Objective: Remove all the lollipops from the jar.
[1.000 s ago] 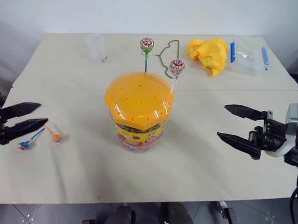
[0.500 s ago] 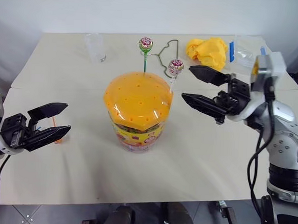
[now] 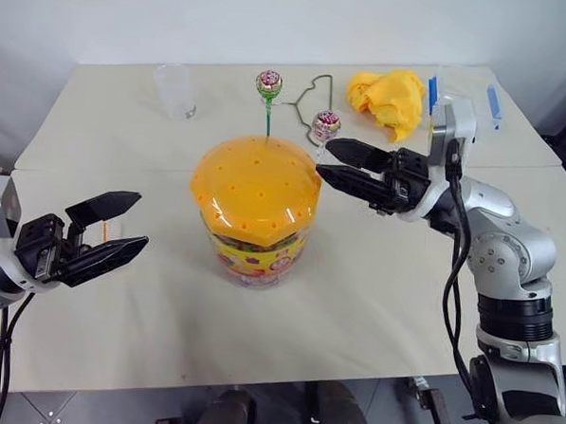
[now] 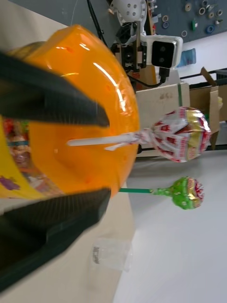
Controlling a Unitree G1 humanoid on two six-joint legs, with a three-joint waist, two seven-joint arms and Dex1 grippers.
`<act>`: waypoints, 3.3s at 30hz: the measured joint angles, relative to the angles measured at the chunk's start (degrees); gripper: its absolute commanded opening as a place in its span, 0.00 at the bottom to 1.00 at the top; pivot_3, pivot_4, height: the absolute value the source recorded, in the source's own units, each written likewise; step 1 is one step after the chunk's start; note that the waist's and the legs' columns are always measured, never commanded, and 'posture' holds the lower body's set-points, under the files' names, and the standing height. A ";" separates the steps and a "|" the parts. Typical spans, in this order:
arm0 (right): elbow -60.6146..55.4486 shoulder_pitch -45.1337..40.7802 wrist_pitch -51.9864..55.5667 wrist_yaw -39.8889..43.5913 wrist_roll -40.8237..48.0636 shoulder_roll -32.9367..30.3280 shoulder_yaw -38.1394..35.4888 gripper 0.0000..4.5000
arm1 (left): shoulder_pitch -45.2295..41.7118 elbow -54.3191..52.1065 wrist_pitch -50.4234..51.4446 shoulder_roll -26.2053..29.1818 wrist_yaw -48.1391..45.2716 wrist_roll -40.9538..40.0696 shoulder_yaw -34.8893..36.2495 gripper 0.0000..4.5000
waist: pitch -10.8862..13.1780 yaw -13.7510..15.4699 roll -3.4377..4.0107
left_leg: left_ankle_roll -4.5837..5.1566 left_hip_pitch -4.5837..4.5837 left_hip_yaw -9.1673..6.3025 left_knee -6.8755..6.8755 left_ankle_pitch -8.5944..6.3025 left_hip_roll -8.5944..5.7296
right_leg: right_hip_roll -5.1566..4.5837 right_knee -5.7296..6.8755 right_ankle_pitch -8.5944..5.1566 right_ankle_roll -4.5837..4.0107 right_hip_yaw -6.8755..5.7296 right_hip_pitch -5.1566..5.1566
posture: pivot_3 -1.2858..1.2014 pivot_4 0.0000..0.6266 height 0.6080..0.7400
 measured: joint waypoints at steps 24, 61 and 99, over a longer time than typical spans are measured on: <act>15.49 22.80 -7.48 1.11 -17.08 -24.25 -10.93 0.01 | -2.25 0.70 -7.41 1.10 -2.80 5.64 -5.05 1.00 | 0.01 0.11 0.01 | 0.15 0.06 0.40 0.01 -0.09 -0.02 | -0.02 -0.15 0.02 0.04 0.16 -0.01 | 0.52 0.24 1.00; 12.75 -16.81 6.64 -3.07 -4.22 6.15 2.92 0.97 | 2.02 -0.07 -8.55 -0.74 4.95 1.51 1.04 1.00 | 0.08 -0.24 0.27 | 0.01 -0.09 0.39 0.00 -0.20 0.26 | 0.13 -0.06 0.08 -0.06 -0.11 -0.22 | 0.52 0.24 1.00; 20.32 -13.28 4.98 1.04 -12.89 -15.52 -7.45 0.01 | -0.46 -2.68 -9.48 0.85 2.42 1.69 -4.74 1.00 | 0.04 -0.94 0.19 | 0.12 -0.53 0.66 0.05 -0.19 0.06 | -0.06 0.38 0.04 -0.13 -0.03 -0.93 | 0.52 0.24 1.00</act>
